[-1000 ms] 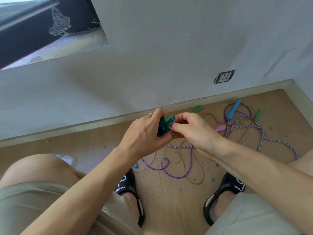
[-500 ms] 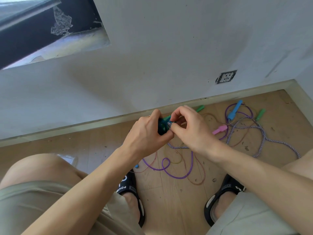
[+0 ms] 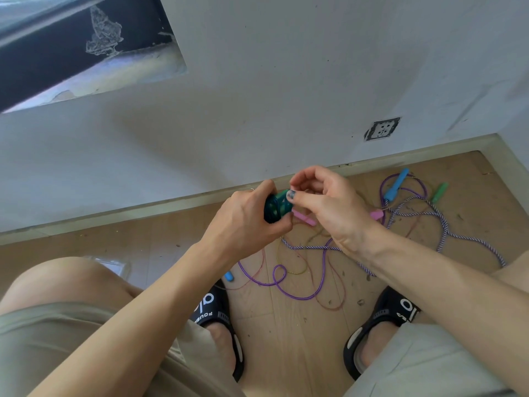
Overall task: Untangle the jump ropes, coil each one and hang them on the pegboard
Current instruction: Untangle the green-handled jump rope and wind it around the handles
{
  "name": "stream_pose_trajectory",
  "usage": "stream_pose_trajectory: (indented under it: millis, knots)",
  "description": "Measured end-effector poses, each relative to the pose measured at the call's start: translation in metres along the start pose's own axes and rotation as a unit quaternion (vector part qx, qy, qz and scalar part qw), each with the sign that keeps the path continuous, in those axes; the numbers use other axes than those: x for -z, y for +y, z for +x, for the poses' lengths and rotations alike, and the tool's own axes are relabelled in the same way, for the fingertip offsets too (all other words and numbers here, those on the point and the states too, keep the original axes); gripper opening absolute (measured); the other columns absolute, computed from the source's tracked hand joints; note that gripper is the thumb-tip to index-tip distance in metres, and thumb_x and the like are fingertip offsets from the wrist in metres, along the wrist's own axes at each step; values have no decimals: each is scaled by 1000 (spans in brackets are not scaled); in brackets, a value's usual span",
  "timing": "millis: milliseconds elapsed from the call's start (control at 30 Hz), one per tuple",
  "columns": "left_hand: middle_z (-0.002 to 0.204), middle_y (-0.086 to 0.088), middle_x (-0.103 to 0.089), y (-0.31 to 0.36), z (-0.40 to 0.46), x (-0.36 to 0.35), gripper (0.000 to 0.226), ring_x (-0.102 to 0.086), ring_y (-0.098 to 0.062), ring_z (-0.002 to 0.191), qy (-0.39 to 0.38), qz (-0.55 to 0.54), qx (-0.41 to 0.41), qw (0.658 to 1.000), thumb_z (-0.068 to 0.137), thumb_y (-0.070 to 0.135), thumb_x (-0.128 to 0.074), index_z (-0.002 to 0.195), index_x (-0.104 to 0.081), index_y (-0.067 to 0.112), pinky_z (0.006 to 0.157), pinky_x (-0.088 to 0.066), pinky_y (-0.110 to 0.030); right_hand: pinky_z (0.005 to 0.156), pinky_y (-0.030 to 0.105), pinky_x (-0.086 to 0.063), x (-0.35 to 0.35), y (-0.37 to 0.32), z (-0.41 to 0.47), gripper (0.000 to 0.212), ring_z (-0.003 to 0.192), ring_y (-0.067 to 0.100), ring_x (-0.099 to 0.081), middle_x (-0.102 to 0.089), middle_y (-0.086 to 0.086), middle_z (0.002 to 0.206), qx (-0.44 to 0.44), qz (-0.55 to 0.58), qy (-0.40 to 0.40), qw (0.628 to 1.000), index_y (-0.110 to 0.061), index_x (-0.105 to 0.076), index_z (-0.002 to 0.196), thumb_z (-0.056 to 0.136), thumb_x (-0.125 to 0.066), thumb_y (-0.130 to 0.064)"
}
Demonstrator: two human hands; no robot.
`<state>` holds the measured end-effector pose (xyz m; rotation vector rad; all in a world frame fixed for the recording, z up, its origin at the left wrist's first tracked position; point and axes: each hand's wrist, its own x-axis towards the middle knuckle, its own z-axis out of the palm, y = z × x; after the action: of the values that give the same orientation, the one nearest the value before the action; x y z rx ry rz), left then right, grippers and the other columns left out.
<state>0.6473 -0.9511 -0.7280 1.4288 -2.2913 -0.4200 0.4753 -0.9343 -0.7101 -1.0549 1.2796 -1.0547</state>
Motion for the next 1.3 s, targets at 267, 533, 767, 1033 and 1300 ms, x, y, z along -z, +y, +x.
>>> stream_pose_trajectory:
  millis: [267, 533, 767, 1033, 1300]
  knots:
    - [77, 8, -61, -4, -3, -14, 33, -61, -16, 69, -181, 63, 65, 979, 76, 48, -66, 103, -58, 31, 66, -57, -37, 62, 19, -48, -7, -12, -4, 15, 70, 5, -62, -67, 5, 85, -11, -19, -96, 995, -14, -66, 92, 91, -64, 1]
    - [63, 8, -54, -4, -6, -28, 38, -56, -12, 60, -191, 63, 68, 977, 77, 72, -55, 77, -50, 34, 57, -51, -31, 64, 26, -49, 1, -21, 6, 15, 69, 19, -52, -62, 6, 79, -72, -63, -139, 986, -13, -65, 95, 89, -59, -1]
    - [58, 5, -52, -19, -10, -22, 45, -53, -22, 53, -118, 93, 51, 987, 83, 69, -34, 76, -51, 28, 48, -42, -30, 72, 33, -46, 5, -7, 3, 16, 69, 11, -56, -67, -7, 71, -19, -347, -188, 918, -22, -56, 101, 98, -53, -38]
    - [57, 4, -52, -12, -13, -28, 38, -50, -22, 49, -111, 70, 38, 991, 77, 63, -47, 80, -52, 26, 50, -52, -37, 51, 21, -42, -6, -4, 16, 8, 66, 21, -59, -56, 2, 58, -64, -34, -46, 996, -14, -55, 93, 94, -57, -7]
    - [54, 0, -52, 5, -12, -24, 28, -45, -15, 45, -138, -47, 58, 988, 84, 49, -55, 75, -52, 23, 48, -46, -32, 63, 33, -40, -10, -24, 27, 9, 48, 9, -38, -43, -9, 52, -46, -11, -45, 998, -13, -51, 95, 93, -56, -7]
